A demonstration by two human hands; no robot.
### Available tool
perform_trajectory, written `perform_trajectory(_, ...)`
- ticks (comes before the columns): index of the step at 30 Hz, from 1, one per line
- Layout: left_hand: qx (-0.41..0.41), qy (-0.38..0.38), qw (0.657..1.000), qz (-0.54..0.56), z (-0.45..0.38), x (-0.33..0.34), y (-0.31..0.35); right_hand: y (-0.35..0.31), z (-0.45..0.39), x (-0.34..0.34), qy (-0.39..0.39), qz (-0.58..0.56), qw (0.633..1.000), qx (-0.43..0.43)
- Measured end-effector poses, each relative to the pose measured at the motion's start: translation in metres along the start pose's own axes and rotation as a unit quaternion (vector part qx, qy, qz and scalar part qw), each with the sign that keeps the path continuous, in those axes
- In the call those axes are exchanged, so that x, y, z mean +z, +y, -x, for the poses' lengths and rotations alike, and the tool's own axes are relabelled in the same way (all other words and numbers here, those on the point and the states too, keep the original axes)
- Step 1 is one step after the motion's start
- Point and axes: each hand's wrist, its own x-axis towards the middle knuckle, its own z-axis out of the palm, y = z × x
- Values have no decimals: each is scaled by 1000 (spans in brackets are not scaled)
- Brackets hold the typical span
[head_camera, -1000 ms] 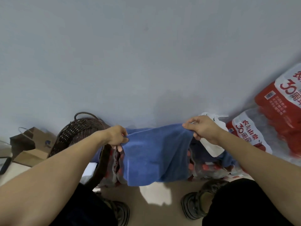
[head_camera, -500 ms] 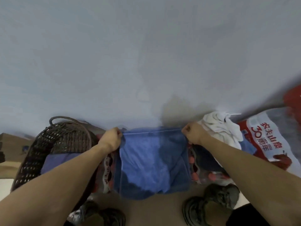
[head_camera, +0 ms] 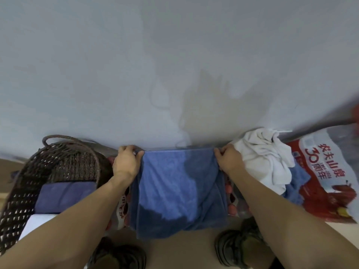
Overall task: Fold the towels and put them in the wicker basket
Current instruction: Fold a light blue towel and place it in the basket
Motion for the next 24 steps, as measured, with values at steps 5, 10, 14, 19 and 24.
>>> perform_trajectory(5,29,13,998,52,6,-5,-5,-4,11,-1,-2,38,998,-57)
perform_trajectory(10,28,7,986,164,15,-15,-5,-11,16,-6,-32,171,976,-128)
perform_trajectory(14,-21,-49,960,274,20,-23,-5,-12,14,-15,-29,112,981,-154)
perform_trajectory(19,-35,-171,952,251,15,-32,-5,-10,12,-19,-61,-61,993,-84)
perform_trajectory(24,40,-172,966,190,11,-35,-4,3,9,-31,-172,-223,959,-21)
